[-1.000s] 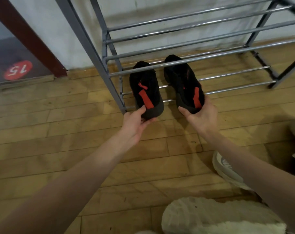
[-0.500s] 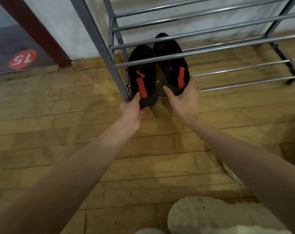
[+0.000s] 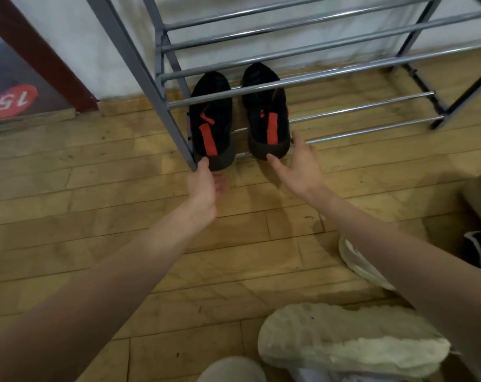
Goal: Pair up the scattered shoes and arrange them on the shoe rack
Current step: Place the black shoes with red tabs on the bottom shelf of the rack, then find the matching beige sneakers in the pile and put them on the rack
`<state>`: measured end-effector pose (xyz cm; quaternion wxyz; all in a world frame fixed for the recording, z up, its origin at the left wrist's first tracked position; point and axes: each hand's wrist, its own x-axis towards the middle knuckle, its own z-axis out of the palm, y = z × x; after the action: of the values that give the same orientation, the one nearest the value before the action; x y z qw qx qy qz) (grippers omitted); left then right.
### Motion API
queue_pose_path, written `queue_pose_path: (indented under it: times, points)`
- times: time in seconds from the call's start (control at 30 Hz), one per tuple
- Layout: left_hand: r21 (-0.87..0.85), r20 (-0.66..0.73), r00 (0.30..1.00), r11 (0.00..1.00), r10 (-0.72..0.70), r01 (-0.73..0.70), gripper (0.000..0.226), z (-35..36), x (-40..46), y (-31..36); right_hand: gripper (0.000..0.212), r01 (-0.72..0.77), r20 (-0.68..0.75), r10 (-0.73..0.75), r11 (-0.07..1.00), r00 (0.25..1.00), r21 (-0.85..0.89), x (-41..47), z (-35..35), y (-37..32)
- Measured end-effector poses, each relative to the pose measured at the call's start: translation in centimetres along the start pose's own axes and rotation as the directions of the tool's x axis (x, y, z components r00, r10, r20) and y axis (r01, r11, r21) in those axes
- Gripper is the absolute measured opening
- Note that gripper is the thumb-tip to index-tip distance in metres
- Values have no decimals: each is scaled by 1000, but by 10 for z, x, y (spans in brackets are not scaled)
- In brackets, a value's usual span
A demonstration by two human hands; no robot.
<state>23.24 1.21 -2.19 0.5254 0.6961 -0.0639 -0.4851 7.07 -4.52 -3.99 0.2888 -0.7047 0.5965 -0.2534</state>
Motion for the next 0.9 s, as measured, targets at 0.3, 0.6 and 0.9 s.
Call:
queue_pose_path:
  times: [0.3, 0.6, 0.9]
  points:
    - [649, 384, 919, 682, 90, -338, 25, 2, -47, -33, 67, -43, 142, 92, 947, 986, -320, -73, -80, 52]
    - [624, 688, 724, 551, -51, -554, 31, 62, -104, -71, 58, -223, 32, 257, 887, 966, -405, -169, -159, 92]
    - [697, 653, 750, 470, -106, -541, 57, 107, -121, -97, 39, -139, -115, 91, 842, 989, -522, -238, -178, 102]
